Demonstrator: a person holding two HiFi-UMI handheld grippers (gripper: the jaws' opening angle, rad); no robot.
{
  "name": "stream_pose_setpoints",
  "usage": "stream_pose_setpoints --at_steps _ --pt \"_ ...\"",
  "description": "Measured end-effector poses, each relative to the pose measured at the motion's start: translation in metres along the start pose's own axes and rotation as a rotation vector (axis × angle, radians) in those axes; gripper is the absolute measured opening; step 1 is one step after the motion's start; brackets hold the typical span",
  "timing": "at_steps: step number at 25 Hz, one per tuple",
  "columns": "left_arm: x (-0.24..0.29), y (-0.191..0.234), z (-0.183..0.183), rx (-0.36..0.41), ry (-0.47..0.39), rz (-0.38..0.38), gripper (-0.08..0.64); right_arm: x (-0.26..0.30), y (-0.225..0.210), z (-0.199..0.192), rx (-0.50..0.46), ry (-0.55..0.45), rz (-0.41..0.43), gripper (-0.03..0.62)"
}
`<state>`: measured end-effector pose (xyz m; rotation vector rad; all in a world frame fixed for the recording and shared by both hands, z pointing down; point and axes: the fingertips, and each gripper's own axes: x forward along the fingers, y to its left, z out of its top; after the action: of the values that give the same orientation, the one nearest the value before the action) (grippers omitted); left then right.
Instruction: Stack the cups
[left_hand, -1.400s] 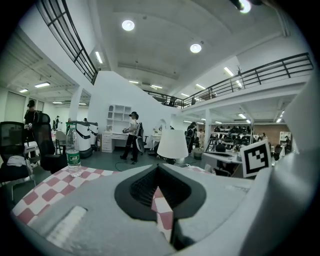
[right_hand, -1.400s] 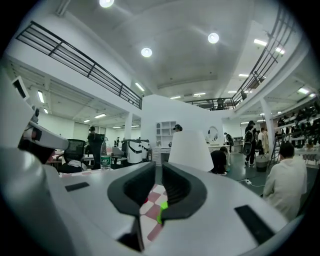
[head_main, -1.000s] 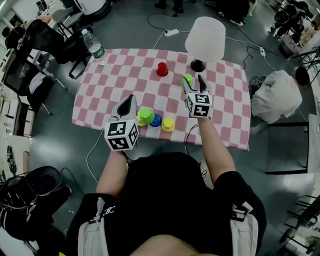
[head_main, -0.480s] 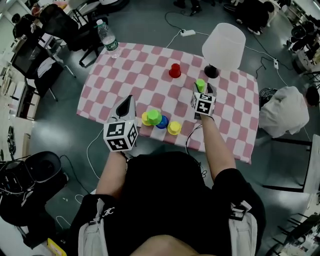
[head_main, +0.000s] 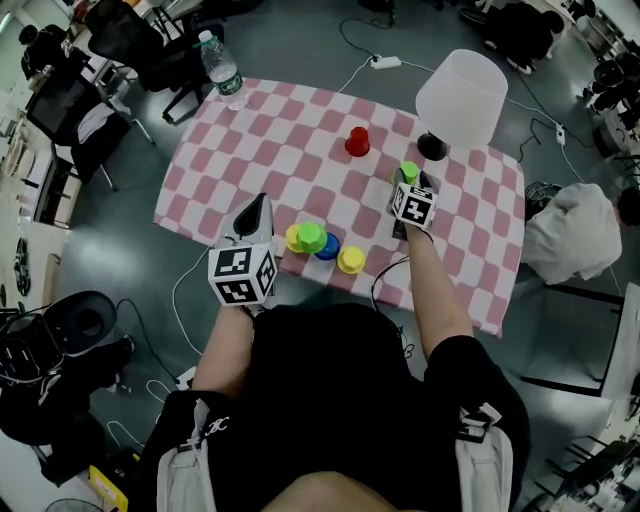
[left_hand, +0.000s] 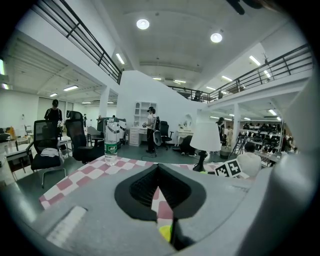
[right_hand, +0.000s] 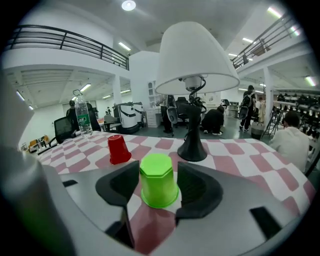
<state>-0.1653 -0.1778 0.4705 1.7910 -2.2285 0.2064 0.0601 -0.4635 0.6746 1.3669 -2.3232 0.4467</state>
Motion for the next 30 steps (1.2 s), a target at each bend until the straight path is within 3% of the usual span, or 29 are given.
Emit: stream_pose_setpoints --at_steps 2,11,16,21,30 --pt "0.002 0.001 -0.002 -0.003 0.002 0.001 0.015 0.001 0.000 0.000 -0.008 0.000 -0.006 0.204" --pt "0.003 0.002 0.003 -0.013 0.009 -0.040 0.015 -0.032 0.010 0.033 -0.009 -0.065 0.004 0.204" --pt "0.003 -0.005 0.013 -0.007 0.004 -0.116 0.015 -0.074 0.021 0.065 -0.004 -0.127 0.001 0.202" --pt "0.008 -0.006 0.012 0.006 0.016 -0.211 0.015 -0.123 0.042 0.091 -0.076 -0.197 -0.026 0.202" --pt "0.004 -0.011 0.015 0.039 0.038 -0.407 0.015 -0.213 0.091 0.107 -0.074 -0.260 -0.045 0.202"
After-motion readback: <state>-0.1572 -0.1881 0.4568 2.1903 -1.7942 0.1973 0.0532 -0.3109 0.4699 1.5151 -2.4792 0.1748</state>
